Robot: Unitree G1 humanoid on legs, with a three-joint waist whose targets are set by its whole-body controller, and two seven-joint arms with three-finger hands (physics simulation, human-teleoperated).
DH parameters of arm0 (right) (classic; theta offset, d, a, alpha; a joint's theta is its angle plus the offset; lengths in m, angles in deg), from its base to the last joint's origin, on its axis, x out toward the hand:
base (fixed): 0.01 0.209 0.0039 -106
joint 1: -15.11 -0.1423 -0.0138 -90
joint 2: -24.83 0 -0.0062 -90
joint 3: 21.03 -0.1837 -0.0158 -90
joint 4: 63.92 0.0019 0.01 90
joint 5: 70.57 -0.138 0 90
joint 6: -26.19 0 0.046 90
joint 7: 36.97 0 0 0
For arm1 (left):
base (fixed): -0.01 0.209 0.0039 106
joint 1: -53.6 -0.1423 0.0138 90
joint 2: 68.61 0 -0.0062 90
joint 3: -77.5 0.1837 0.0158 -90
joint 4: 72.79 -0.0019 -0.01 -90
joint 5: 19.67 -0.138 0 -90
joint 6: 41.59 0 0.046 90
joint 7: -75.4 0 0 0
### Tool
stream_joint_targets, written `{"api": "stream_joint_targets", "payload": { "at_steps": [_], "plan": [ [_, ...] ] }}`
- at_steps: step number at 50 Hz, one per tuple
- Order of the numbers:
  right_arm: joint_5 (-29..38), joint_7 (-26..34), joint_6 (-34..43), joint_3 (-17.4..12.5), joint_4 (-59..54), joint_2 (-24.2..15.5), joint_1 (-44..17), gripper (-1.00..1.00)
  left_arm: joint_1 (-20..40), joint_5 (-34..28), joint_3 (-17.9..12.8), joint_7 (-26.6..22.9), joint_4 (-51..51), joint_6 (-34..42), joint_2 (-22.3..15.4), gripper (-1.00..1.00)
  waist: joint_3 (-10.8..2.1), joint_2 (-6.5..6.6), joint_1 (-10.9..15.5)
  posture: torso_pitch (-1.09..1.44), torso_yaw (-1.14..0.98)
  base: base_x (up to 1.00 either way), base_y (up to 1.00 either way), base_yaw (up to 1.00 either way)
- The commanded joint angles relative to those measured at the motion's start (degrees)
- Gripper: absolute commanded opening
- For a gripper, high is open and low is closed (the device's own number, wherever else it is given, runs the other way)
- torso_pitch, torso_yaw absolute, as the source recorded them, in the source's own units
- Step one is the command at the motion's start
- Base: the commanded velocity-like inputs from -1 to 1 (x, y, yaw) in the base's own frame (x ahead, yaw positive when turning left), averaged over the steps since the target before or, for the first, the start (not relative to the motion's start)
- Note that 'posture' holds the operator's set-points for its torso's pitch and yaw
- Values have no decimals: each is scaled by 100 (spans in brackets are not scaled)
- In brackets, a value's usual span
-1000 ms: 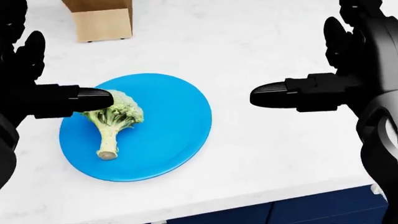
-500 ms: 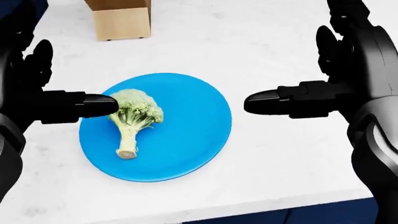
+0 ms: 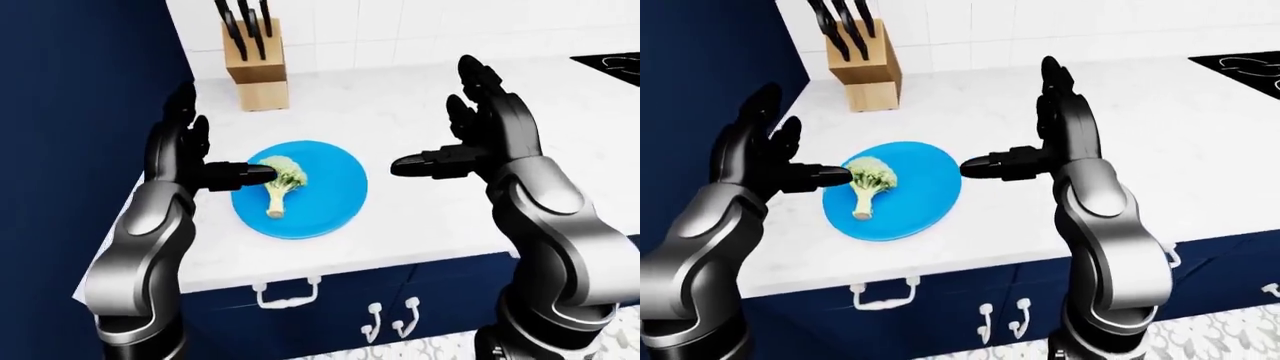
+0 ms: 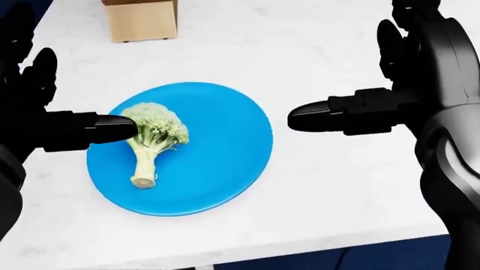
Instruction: Place the broccoli on the top rack of the oven.
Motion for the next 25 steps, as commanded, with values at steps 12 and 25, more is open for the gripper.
{"api": "stream_joint_targets", "payload": {
  "at_steps": [12, 25],
  "plan": [
    [73, 487, 139, 282, -95, -3, -692, 100, 394, 264, -217, 197, 89, -67, -188, 100, -112, -38, -14, 0, 0, 0, 0, 0],
    [454, 971, 75, 816, -679, 442, -1264, 100, 506, 497, -275, 370, 22, -50, -365, 100, -109, -4, -22, 0, 0, 0, 0, 0]
  ]
}}
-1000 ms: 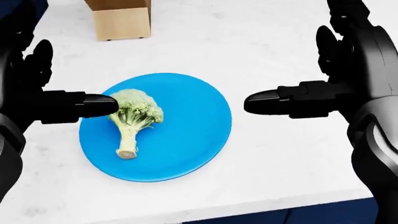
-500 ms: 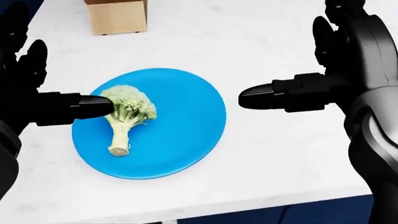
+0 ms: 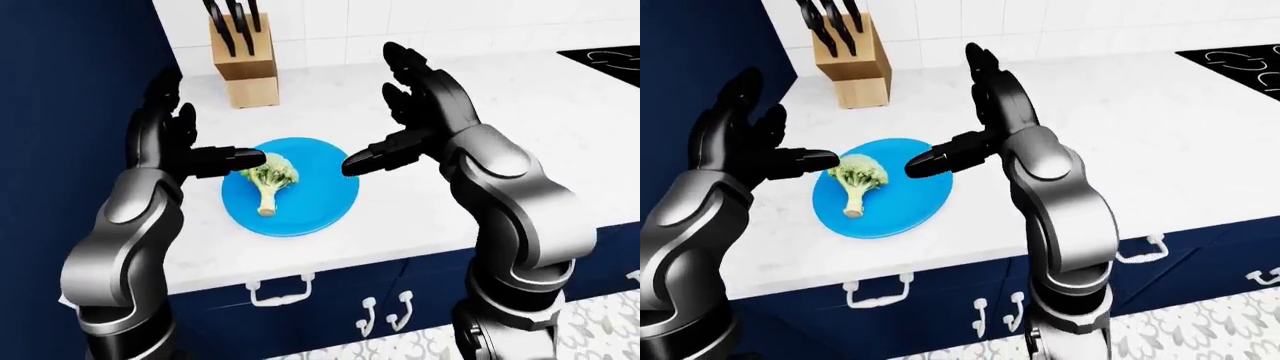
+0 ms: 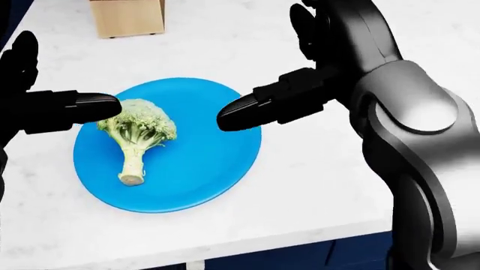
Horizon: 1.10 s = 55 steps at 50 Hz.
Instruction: Place the broccoli on the top rack of the oven.
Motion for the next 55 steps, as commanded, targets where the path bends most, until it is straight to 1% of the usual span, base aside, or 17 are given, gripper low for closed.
{"api": "stream_joint_targets", "payload": {
  "at_steps": [1, 8, 10, 13, 14, 19, 28, 40, 44, 48, 49, 54, 55],
  "plan": [
    [103, 103, -159, 60, 113, 56, -175, 100, 167, 33, -57, 27, 164, -153, -80, 100, -140, 24, -2, 0, 0, 0, 0, 0],
    [431, 365, -182, 410, 13, 397, -194, 100, 164, 113, -97, 68, 164, -155, -137, 100, -146, 52, -4, 0, 0, 0, 0, 0],
    [536, 436, -205, 457, -40, 510, -210, 100, 141, 118, -95, 66, 130, -212, -142, 100, -142, 59, -3, 0, 0, 0, 0, 0],
    [685, 520, -279, 506, -138, 643, -215, 100, 224, 198, -147, 123, 185, -83, -178, 100, -149, 71, -6, 0, 0, 0, 0, 0],
    [722, 541, -313, 524, -166, 700, -191, 100, 192, 182, -129, 111, 126, -174, -183, 100, -149, 75, -6, 0, 0, 0, 0, 0],
    [902, 657, -447, 659, -258, 929, -61, 100, 200, 236, -127, 161, 160, -130, -201, 100, -149, 91, -8, 0, 0, 0, 0, 0],
    [1091, 685, -722, 748, -527, 1302, 23, 100, 157, 256, -119, 171, 154, -177, -210, 100, -156, 129, -22, 0, 0, 0, 0, 0],
    [1071, 511, -969, 711, -1079, 1592, -330, 100, 122, 263, -124, 171, 172, -189, -205, 100, -158, 160, -39, 0, 0, 0, 0, 0],
    [1114, 513, -1110, 848, -1193, 1647, -281, 100, 185, 294, -170, 194, 166, -139, -234, 100, -157, 170, -42, 0, 0, 0, 0, 0],
    [1216, 580, -1275, 920, -1350, 1721, -215, 100, 227, 338, -205, 238, 153, -129, -270, 100, -157, 176, -50, 0, 0, 0, 0, 0],
    [1263, 618, -1384, 981, -1470, 1725, -184, 100, 216, 337, -196, 238, 125, -174, -270, 100, -158, 178, -52, 0, 0, 0, 0, 0],
    [1413, 716, -1674, 979, -1759, 1848, -110, 100, 256, 393, -210, 286, 118, -152, -305, 100, -163, 194, -55, 0, 0, 0, 0, 0],
    [1429, 720, -1720, 969, -1825, 1884, -131, 100, 221, 373, -198, 261, 57, -252, -306, 100, -164, 197, -56, 0, 0, 0, 0, 0]
  ]
}}
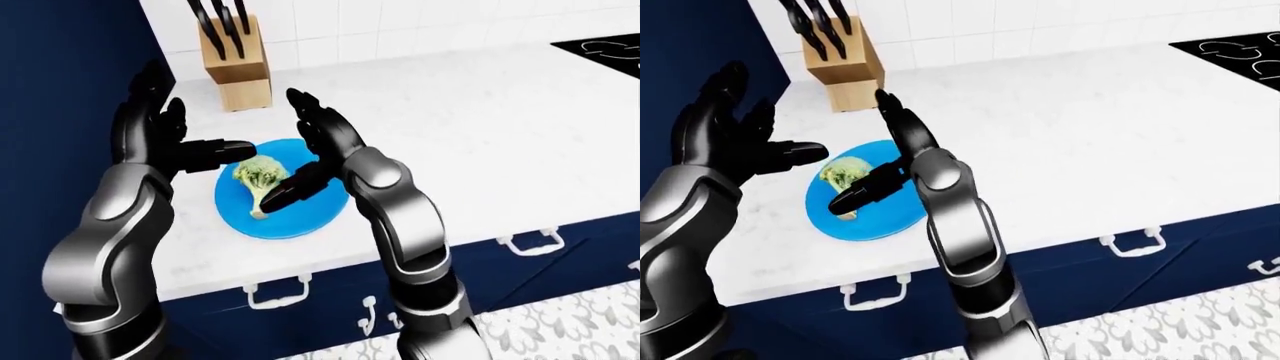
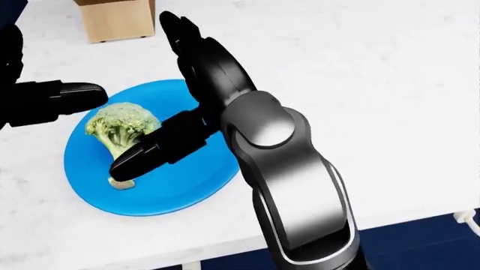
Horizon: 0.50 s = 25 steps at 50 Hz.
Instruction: Place the broccoli on the top rack of the oven.
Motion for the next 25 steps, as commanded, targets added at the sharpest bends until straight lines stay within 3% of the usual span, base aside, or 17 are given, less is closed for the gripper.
{"api": "stream_joint_targets", "payload": {
  "at_steps": [1, 25],
  "plan": [
    [67, 11, -319, -31, 107, 63, -214, 100, 131, -12, -42, -10, 114, -251, -70, 100, -151, 38, -1, 0, 0, 0, 0, 0],
    [-23, -209, -992, -55, -831, 461, -396, 100, 136, 60, -42, 63, 217, -135, -73, 100, -161, 91, -17, 0, 0, 0, 0, 0]
  ]
}}
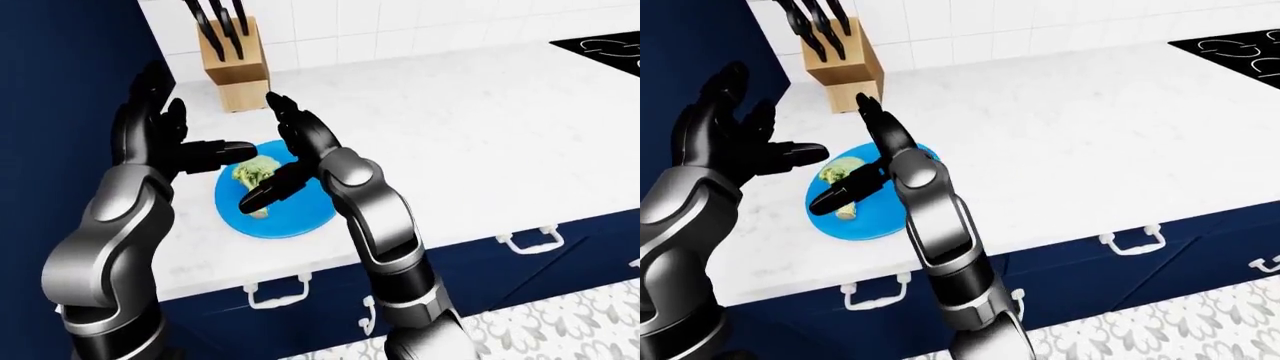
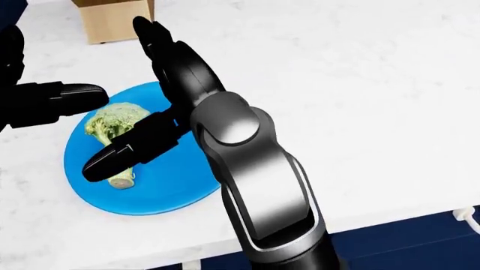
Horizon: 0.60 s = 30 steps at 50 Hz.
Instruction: Place the broccoli on the top rack of the oven.
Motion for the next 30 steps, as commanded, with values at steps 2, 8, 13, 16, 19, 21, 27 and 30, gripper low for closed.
{"api": "stream_joint_targets", "payload": {
  "at_steps": [2, 8, 13, 16, 19, 21, 27, 30],
  "plan": [
    [-18, -76, -293, -12, 116, 36, -191, 100, 174, -11, -46, 10, 154, -161, -68, 100, -150, 42, -4, 0, 0, 0, 0, 0],
    [-21, -130, -449, -4, -66, 44, -207, 87, 162, -6, -53, 14, 160, -160, -65, 100, -152, 46, -7, 0, 0, 0, 0, 0],
    [-23, -128, -470, 10, -100, 65, -188, 80, 160, 2, -63, 7, 170, -147, -81, 100, -151, 47, -6, 0, 0, 0, 0, 0],
    [-19, -122, -433, 12, -91, 73, -218, 76, 135, -5, -64, -1, 154, -183, -79, 100, -153, 47, -7, 0, 0, 0, 0, 0],
    [-14, -119, -522, 23, -164, 76, -164, 73, 152, 15, -79, 10, 169, -149, -84, 100, -152, 47, -6, 0, 0, 0, 0, 0],
    [-12, -113, -526, 18, -182, 77, -179, 73, 162, 12, -77, 6, 148, -161, -93, 100, -151, 47, -6, 0, 0, 0, 0, 0],
    [60, -68, -552, 72, -242, 91, -137, 69, 113, -8, -57, -9, 123, -229, -74, 100, -154, 47, -3, 0, 0, 0, 0, 0],
    [178, -28, -597, 125, -271, 98, -99, 70, 79, -35, -46, -32, 105, -277, -66, 100, -160, 49, -4, 0, 0, 0, 0, 0]
  ]
}}
